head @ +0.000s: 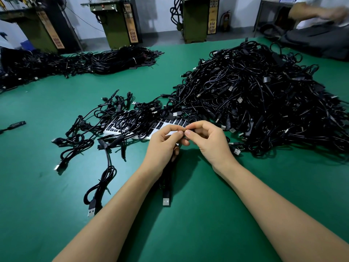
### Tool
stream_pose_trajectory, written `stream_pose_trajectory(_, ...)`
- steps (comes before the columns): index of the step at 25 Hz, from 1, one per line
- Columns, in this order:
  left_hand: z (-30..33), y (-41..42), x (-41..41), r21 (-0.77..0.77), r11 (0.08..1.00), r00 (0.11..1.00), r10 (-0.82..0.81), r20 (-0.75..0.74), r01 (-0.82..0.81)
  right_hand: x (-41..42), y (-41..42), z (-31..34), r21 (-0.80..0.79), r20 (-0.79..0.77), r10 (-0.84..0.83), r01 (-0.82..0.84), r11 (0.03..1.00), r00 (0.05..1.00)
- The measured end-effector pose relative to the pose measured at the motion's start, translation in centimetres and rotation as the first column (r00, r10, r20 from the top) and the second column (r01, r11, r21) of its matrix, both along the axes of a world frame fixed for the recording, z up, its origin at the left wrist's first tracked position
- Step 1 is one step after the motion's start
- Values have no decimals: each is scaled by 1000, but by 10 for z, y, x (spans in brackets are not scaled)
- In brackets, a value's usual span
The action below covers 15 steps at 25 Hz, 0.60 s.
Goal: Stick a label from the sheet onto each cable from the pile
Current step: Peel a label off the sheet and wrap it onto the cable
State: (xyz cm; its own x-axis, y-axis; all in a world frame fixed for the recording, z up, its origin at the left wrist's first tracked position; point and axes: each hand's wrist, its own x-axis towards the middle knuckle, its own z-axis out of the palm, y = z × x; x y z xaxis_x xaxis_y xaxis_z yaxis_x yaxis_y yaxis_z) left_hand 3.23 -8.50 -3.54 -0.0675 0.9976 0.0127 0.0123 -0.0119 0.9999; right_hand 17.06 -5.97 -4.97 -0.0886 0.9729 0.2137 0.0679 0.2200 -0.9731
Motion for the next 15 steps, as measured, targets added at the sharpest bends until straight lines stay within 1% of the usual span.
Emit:
stream_pose_trajectory(4, 1, 2, -3, -29, 1000, 999, -5, 32, 6, 0, 2, 0, 0, 18, 19, -19, 1000, 1000)
stream_pose_trajectory(7, 1, 2, -6, -27, 998, 998, -46, 41, 47, 0, 2, 0, 3, 18, 24, -24, 1000, 1000)
stream_pose_trajectory(9, 1, 2, -9, -5, 997, 997, -76, 2, 76, 2, 3, 0, 2, 22, 30, -30, 1000, 999)
stream_pose_trajectory(12, -2, 2, -9, 43, 997, 992, -56, -114, 61, 2, 4, 0, -10, 44, 29, -29, 1000, 999)
stream_pose_trajectory(13, -2, 3, -9, 51, 997, 990, -48, -131, 55, 2, 4, 0, -20, 40, 29, -28, 999, 999)
stream_pose_trajectory(15, -2, 3, -11, 35, 998, 992, -48, -117, 52, 1, 5, 1, -42, 12, 26, -26, 999, 1000)
